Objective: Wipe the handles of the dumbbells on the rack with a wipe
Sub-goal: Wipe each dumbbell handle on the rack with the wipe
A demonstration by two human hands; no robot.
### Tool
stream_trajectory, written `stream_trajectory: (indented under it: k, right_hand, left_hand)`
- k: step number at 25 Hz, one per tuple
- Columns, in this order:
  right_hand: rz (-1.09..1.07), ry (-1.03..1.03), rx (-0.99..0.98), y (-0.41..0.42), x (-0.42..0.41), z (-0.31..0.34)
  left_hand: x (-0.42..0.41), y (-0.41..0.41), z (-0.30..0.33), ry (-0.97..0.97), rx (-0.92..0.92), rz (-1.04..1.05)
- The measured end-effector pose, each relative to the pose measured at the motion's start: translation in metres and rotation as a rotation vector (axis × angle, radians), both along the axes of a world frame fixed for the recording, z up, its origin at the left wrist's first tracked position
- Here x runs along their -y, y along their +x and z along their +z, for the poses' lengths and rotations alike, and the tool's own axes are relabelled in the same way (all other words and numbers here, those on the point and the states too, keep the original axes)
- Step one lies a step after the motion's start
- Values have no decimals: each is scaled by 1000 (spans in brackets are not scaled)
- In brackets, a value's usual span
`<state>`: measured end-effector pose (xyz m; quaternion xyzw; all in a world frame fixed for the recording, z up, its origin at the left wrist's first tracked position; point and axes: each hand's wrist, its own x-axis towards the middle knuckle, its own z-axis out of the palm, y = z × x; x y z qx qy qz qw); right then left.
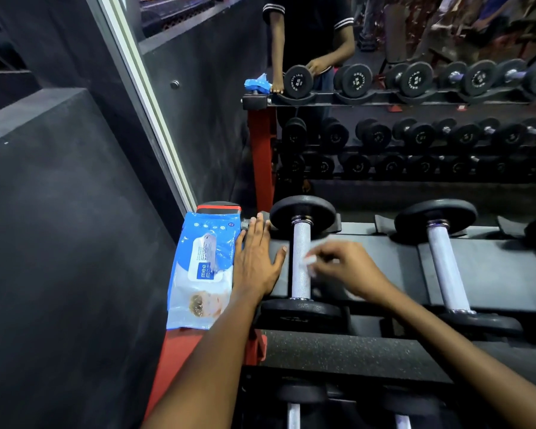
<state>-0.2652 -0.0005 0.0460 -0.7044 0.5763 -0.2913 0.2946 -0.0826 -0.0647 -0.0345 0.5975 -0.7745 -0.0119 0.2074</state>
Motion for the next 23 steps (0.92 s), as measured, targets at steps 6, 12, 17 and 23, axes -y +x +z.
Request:
stream_trajectory:
  k: [6, 12, 17, 23]
  right_hand:
    - [149, -217, -120, -5, -4, -10]
    - [127, -350, -221, 2, 37, 3]
    - [679, -577, -451, -21, -16, -17]
    - [482, -609, -563, -34, 44, -8]
  left_hand:
    - [0, 1, -3, 4, -13, -2]
    - [-1, 0, 0, 7, -6, 2]
    - [0, 0, 0, 13, -12, 4]
    - [-2, 0, -1, 3, -43, -10]
